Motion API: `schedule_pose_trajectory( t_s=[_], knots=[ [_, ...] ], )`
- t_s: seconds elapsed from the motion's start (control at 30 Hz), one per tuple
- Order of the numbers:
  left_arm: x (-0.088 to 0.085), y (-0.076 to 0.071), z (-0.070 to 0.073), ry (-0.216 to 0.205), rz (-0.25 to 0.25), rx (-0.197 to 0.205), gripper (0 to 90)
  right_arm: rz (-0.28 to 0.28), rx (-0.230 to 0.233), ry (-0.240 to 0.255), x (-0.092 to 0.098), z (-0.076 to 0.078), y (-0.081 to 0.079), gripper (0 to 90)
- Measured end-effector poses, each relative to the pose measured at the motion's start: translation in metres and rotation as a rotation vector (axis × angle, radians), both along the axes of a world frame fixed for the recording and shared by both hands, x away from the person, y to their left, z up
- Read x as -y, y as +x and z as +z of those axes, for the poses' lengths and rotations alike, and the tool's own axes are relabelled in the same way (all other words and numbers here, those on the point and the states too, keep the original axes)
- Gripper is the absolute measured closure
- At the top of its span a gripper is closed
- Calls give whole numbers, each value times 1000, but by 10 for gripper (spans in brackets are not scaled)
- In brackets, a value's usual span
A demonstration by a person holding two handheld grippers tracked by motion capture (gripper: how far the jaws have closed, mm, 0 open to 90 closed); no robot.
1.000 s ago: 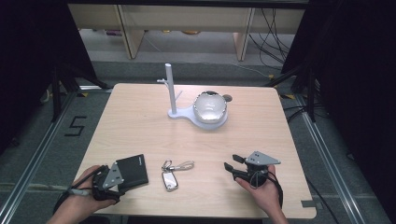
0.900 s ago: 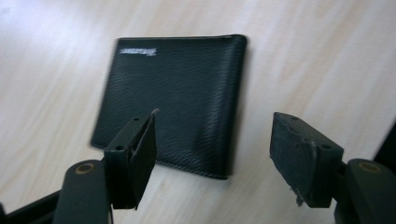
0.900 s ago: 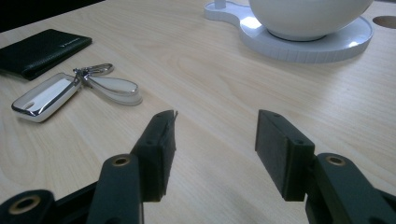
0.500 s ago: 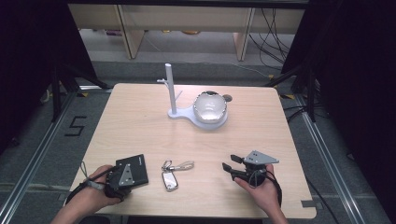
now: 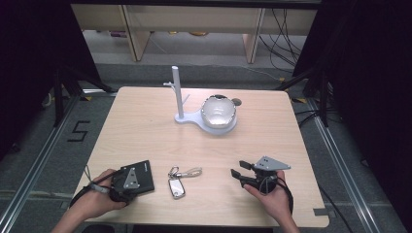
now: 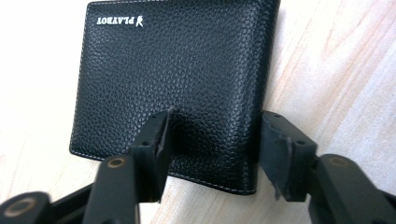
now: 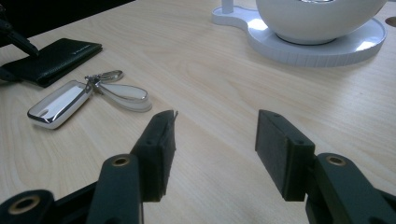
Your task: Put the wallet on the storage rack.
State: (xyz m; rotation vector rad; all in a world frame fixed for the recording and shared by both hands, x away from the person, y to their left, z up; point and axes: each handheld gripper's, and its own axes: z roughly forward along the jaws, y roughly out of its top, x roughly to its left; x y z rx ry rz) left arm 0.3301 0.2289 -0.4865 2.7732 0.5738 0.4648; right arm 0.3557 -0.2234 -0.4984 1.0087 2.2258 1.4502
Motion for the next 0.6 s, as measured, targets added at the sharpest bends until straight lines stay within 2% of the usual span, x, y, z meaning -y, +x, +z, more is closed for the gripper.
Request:
schedule_pose_trajectory(
  t_s=[0.07,0.13,0.17,0.2,0.23,0.27,0.3,0.33,0.37,0.43,0.5,0.53,0.57,0.6],
  knots=[
    [-2,1,0,-9,-30,0,498,0,-14,10,-1,0,-1,486],
    [-4,1,0,-19,-59,2,512,5,-5,4,0,0,-1,486],
    [-4,1,0,-28,-57,-2,531,6,-6,7,-1,0,-1,486],
    [-5,1,2,-22,-77,0,601,11,0,11,-1,0,-1,487],
    [-4,0,1,-37,-65,-3,601,11,0,11,-1,0,-1,487],
    [-3,-1,3,-20,-69,-3,623,8,-14,16,0,1,-1,487],
    [-3,-3,4,-5,-67,-3,689,-6,-41,19,-1,1,-4,487],
    [-1,-4,3,-15,-58,8,689,-6,-41,19,-1,1,-4,487],
    [-1,-6,4,-7,-60,9,735,7,-15,17,1,1,-1,488],
    [1,-8,5,-10,-41,23,768,13,-27,29,0,1,-1,487],
    [1,-8,5,-10,-39,22,786,13,-28,28,0,1,-1,487],
    [1,-8,6,-9,-43,23,786,5,-16,7,1,2,-2,488],
    [0,-7,7,-7,-46,18,791,7,-1,12,0,2,-1,488],
    [-1,-6,9,-12,-48,10,795,11,-20,23,0,2,-1,489]
  ],
)
